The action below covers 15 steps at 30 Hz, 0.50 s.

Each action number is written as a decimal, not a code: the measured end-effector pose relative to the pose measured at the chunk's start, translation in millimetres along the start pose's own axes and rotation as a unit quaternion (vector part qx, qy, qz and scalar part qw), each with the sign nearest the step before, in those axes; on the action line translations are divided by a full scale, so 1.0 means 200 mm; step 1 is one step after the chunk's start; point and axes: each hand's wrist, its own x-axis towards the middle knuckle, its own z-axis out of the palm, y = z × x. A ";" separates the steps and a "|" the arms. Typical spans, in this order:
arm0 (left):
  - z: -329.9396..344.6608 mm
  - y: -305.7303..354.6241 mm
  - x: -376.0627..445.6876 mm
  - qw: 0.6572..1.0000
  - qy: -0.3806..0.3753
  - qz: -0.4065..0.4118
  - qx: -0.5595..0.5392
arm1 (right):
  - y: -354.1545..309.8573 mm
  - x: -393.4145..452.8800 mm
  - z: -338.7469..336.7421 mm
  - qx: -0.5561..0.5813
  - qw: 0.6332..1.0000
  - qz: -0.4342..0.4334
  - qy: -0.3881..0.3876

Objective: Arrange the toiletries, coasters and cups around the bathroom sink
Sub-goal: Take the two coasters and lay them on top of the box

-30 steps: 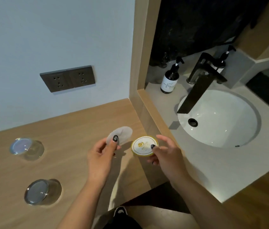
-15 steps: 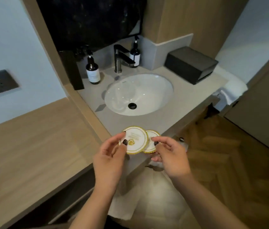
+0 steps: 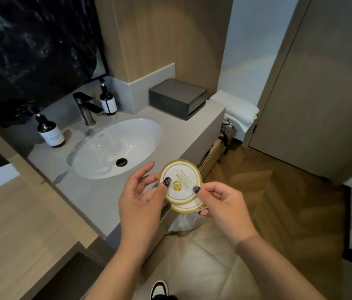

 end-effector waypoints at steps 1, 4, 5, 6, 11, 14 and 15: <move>0.03 0.00 0.04 1.000 -0.001 -0.004 0.001 | 0.00 0.01 -0.02 -0.001 1.000 0.002 -0.007; 0.12 0.02 0.19 1.000 -0.023 0.007 0.018 | -0.02 0.08 -0.06 -0.003 1.000 0.007 -0.026; 0.15 0.03 0.24 0.999 -0.037 0.017 0.028 | -0.03 0.11 -0.07 -0.006 1.000 0.005 -0.024; 0.18 0.04 0.29 0.997 -0.056 0.028 0.041 | -0.04 0.15 -0.09 -0.010 1.000 0.000 -0.020; 0.36 0.06 0.56 0.976 -0.173 0.066 0.114 | -0.14 0.42 -0.19 -0.024 0.999 -0.044 0.003; 0.48 0.06 0.74 0.974 -0.186 0.064 0.115 | -0.21 0.60 -0.22 -0.026 0.998 -0.064 0.001; 0.51 0.06 0.80 0.975 -0.185 0.053 0.107 | -0.23 0.66 -0.23 -0.019 0.997 -0.072 0.011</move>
